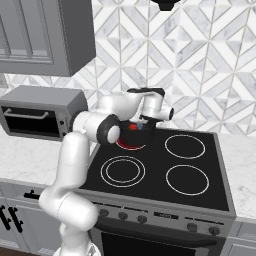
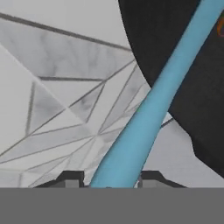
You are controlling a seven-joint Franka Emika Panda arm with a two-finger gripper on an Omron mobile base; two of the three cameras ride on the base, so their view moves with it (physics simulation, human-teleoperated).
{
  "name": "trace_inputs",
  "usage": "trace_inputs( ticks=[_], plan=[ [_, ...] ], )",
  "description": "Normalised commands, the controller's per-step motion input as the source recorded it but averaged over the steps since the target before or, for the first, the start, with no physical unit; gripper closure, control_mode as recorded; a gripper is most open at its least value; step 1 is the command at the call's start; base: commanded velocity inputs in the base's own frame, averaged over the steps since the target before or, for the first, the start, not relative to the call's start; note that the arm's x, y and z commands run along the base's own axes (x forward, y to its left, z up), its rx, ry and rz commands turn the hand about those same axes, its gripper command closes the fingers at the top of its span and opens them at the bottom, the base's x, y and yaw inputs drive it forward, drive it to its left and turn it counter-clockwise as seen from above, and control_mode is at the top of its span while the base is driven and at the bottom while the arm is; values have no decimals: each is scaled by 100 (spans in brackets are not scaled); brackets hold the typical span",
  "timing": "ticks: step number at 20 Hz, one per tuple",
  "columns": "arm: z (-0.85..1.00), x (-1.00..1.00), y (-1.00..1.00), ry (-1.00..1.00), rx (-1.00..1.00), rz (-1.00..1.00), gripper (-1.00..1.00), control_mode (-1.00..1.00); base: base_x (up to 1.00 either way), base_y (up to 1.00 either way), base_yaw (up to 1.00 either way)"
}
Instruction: Put the tomato and broccoli in the pot. Retrieve the spatula and lightly stir the vegetables in the pot.
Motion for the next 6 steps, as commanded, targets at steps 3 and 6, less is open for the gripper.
trace_inputs(
  ticks=[3, 6],
  plan=[
    [-3, -13, 0, 9, 23, 2, 100, -100, 0, 0, 0],
    [0, -27, 0, 9, 3, 0, 100, -100, 0, 0, 0]
  ],
)
